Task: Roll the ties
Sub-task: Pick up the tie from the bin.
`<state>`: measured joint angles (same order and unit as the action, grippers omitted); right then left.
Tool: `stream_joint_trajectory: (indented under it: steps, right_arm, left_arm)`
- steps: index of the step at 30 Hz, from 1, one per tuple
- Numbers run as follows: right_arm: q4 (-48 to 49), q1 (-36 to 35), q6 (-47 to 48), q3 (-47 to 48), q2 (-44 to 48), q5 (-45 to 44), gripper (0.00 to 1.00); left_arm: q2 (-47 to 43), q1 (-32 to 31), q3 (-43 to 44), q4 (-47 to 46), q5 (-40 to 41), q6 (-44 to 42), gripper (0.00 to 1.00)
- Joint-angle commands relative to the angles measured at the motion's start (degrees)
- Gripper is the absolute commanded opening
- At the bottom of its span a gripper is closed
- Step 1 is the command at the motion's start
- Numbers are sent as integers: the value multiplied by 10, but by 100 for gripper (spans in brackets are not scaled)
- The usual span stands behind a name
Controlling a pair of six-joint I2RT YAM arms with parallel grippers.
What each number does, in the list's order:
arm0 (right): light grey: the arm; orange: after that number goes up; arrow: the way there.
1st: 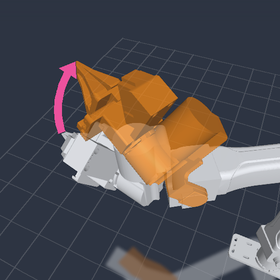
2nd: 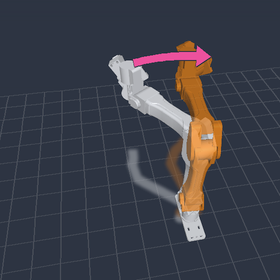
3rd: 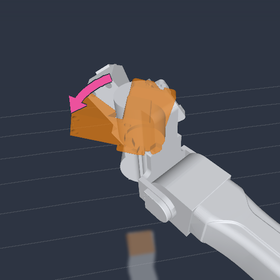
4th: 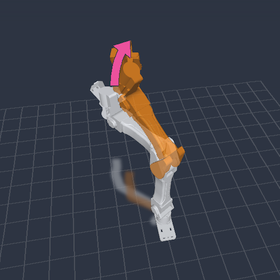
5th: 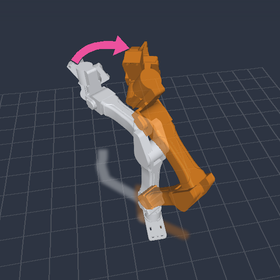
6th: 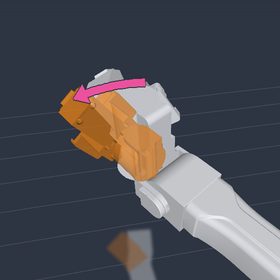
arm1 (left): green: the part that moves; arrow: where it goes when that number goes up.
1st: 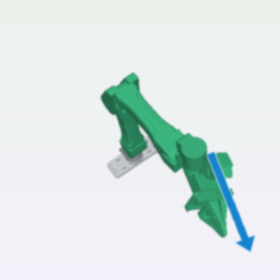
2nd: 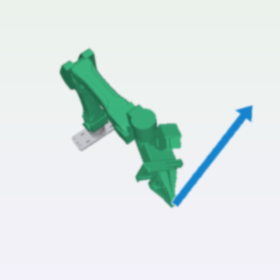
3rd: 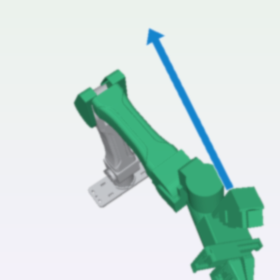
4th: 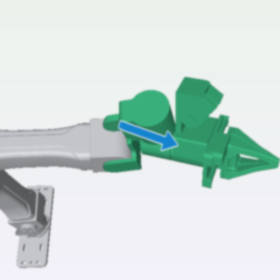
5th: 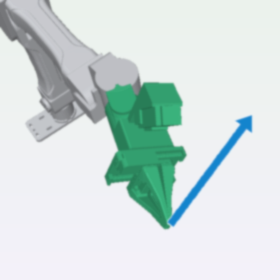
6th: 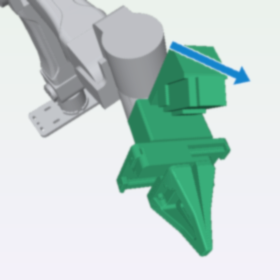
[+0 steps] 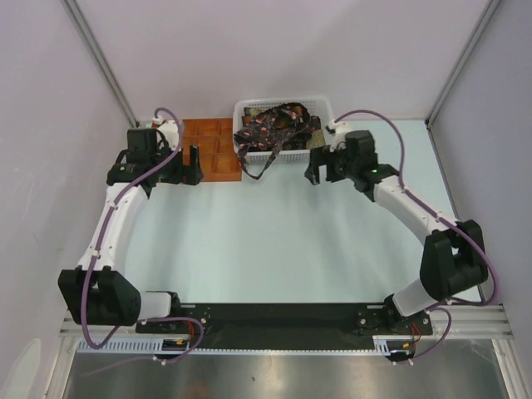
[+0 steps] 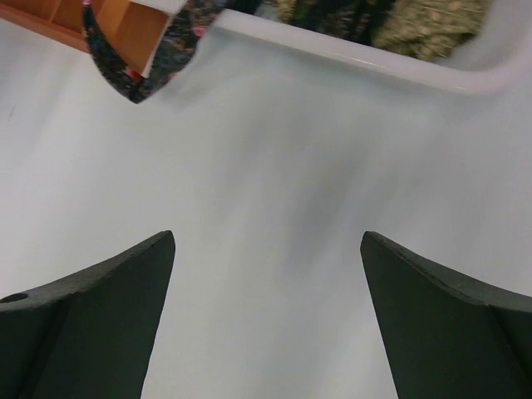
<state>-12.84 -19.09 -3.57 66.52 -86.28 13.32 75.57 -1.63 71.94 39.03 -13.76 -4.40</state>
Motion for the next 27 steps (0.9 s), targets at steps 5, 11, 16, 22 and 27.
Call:
stream_joint_trajectory:
  steps: [5,11,16,22,27]
  right_arm:
    - [177,-163,-91,70,-143,-186,100]
    - [210,-214,-121,169,-283,-224,100]
    - [229,-229,-119,239,-373,-247,100]
    - [244,-240,-105,303,-437,-252,100]
    - [244,-238,-71,320,-449,-260,84]
  left_arm:
    - [-39,76,7,-32,-18,72,100]
    - [-67,107,-1,-18,-13,68,100]
    - [-100,117,-16,-14,12,54,100]
    - [-118,124,-27,-7,24,48,99]
    - [-118,126,-23,-7,28,48,99]
